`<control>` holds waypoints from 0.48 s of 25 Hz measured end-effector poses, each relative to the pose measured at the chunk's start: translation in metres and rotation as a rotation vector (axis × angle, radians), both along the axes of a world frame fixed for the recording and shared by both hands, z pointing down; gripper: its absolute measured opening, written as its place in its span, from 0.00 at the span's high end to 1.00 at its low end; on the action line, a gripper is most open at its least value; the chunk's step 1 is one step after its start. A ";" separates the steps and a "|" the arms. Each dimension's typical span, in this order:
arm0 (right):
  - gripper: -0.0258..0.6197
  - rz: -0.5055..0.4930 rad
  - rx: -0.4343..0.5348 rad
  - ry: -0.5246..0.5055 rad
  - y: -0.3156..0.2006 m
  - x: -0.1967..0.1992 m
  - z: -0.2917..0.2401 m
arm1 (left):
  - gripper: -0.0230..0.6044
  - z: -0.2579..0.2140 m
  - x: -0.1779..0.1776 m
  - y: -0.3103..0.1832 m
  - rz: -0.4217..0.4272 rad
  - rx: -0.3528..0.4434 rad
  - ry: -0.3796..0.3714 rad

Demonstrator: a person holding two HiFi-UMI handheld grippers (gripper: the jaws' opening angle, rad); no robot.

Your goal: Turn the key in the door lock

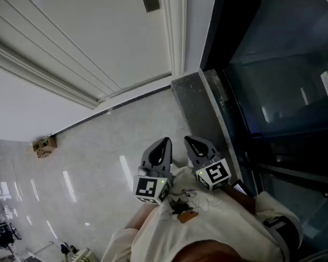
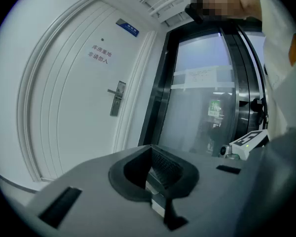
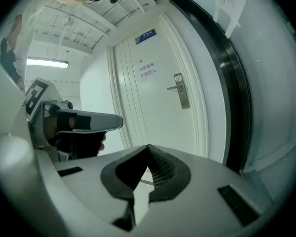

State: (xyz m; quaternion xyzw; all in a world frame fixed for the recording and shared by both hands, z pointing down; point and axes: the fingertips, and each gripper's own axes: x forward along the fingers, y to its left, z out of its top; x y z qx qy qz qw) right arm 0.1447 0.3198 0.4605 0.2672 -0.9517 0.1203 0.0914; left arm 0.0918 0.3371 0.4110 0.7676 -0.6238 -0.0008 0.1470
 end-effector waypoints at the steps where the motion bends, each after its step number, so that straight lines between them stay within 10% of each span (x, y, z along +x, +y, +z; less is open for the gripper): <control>1: 0.95 0.008 -0.005 -0.008 -0.002 0.002 0.000 | 0.96 0.000 0.001 -0.001 0.003 -0.001 -0.001; 12: 0.95 -0.038 -0.016 -0.010 -0.028 0.019 0.003 | 0.96 0.003 0.026 -0.030 0.007 -0.014 0.009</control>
